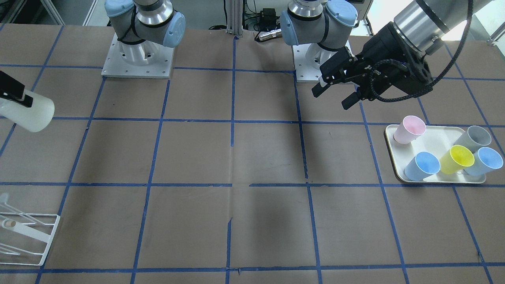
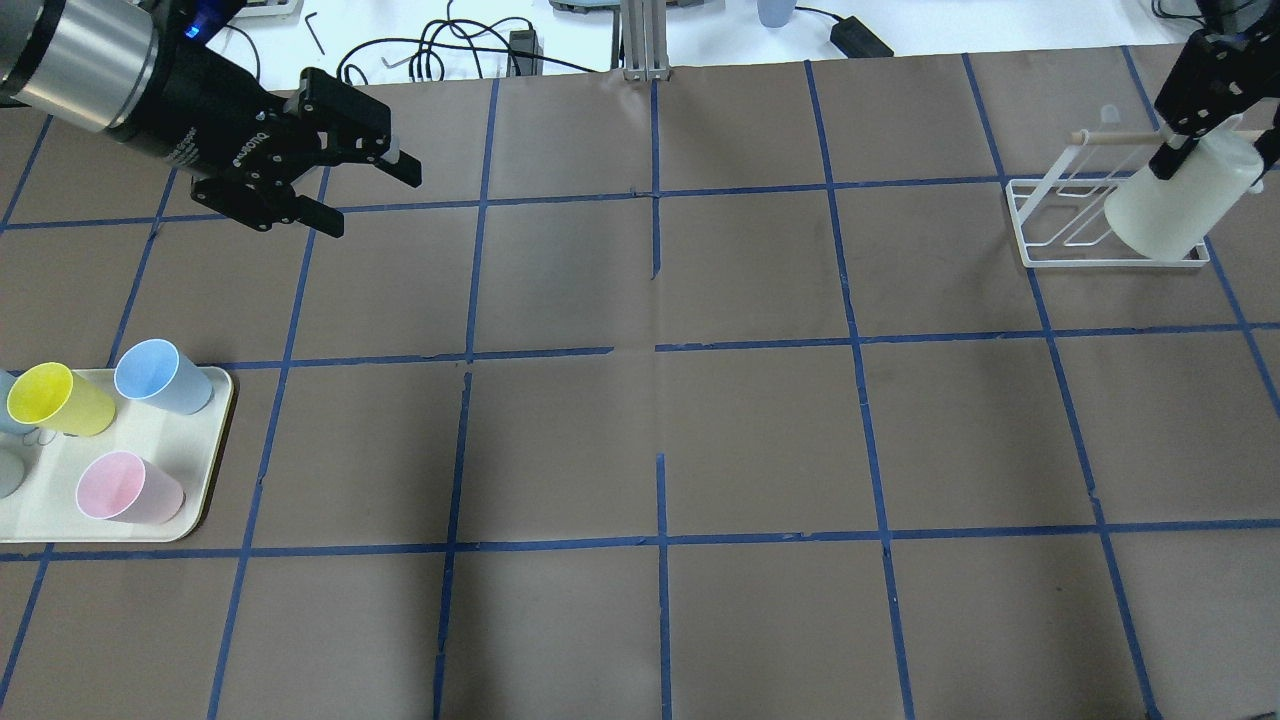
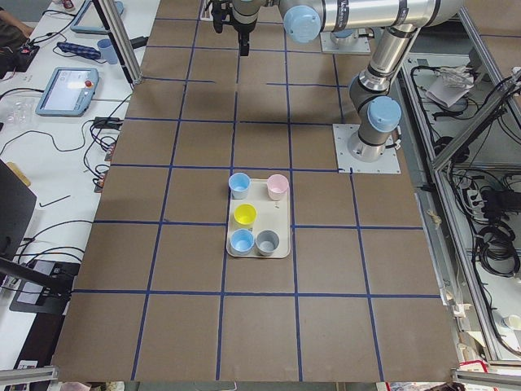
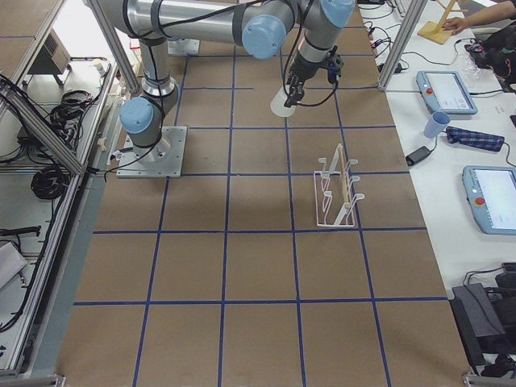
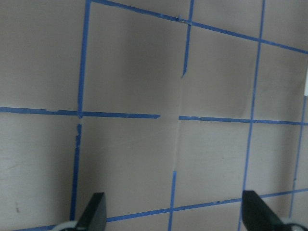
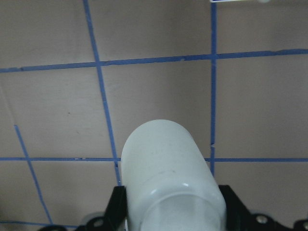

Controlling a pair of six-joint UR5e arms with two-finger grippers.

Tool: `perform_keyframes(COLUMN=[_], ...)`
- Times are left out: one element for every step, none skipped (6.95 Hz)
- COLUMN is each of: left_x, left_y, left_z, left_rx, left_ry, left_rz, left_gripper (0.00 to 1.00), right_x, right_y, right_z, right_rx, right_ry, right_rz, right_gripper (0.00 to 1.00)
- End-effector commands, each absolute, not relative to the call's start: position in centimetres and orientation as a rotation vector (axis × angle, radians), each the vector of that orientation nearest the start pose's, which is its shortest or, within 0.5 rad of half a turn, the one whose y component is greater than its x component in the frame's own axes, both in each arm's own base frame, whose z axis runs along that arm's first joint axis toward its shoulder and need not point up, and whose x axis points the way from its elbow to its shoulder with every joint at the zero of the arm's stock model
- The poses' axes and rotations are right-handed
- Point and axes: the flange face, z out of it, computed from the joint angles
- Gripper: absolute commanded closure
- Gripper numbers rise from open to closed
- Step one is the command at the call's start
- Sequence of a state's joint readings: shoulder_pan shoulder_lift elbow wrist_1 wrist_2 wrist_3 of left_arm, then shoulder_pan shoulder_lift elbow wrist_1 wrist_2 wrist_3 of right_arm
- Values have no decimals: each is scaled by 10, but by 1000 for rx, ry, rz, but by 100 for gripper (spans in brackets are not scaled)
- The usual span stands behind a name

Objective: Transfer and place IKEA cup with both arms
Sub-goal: 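Carry the white cup toward the table center while the left gripper reaches toward it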

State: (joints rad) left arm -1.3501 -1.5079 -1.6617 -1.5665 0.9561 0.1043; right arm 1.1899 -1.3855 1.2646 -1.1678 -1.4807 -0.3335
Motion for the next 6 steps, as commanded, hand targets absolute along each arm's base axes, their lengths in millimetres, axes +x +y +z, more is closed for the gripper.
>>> perform_keyframes(left_x=[-77,-83,-93,-101,-109,-123], left_y=[-496,-492,-486,-479,-473,-468], left_z=[472,452,432,422,420,423], left_rx=[245,259,219,232,226,220], left_ry=[-2161,-2038,-1947,-1818,-1727,-1638], left_rz=[108,99,110,116,138,132], left_gripper=[0,0,0,0,0,0], right_x=[-42,-30,-19,-12,2,14], right_y=[-535,-529,-525,-520,-517,-513], right_z=[487,484,477,462,458,456], right_rx=[119,142,176,196,251,309], right_ry=[2762,2673,2576,2507,2351,2216], right_rz=[313,288,267,297,287,300], right_gripper=[71,71,71,71,71,71])
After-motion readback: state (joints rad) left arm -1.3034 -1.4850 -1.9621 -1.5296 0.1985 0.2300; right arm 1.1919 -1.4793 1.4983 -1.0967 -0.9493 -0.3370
